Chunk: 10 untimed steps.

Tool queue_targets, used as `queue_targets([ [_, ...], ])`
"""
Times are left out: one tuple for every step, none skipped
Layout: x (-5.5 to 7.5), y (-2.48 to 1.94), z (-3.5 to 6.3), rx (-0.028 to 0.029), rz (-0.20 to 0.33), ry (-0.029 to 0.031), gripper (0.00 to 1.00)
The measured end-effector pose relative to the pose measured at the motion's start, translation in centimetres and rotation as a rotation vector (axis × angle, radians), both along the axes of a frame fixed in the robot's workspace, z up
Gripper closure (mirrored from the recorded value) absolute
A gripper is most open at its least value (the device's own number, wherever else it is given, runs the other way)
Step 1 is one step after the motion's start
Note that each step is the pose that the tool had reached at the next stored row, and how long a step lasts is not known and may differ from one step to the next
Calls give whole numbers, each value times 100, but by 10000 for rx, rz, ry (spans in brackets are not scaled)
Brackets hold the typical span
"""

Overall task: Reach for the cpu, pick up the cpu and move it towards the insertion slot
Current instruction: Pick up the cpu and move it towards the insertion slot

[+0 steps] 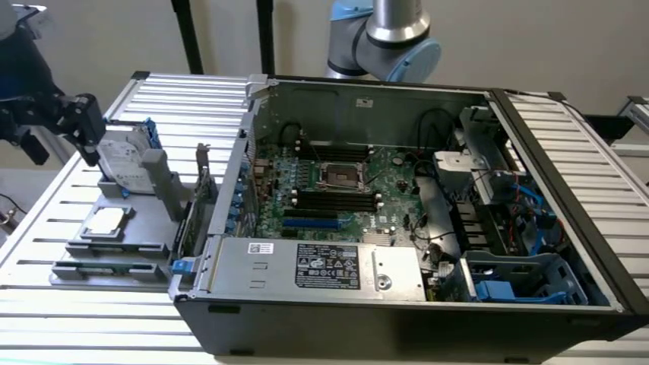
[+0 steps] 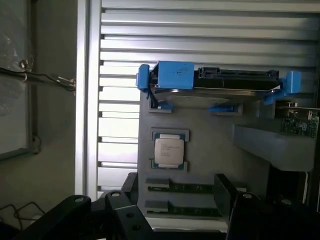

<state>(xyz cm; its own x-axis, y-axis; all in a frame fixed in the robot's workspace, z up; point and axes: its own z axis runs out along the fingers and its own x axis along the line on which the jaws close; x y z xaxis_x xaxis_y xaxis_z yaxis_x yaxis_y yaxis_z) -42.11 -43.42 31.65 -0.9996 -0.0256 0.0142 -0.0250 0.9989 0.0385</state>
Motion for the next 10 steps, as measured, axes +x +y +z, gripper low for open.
queue_targets([
  [3,0,-18,1,0,-1,29],
  [6,0,-36,0,-1,0,29],
  [9,-1,-55,0,0,0,29],
  [10,-1,-73,1,0,-1,29],
  [10,-2,-91,0,0,0,29],
  [10,-2,-109,0,0,0,29],
  [10,-2,-127,1,0,-1,29],
  [10,-2,-146,1,1,-1,29],
  [10,-2,-164,0,1,-1,29],
  [10,-2,-181,0,1,-1,29],
])
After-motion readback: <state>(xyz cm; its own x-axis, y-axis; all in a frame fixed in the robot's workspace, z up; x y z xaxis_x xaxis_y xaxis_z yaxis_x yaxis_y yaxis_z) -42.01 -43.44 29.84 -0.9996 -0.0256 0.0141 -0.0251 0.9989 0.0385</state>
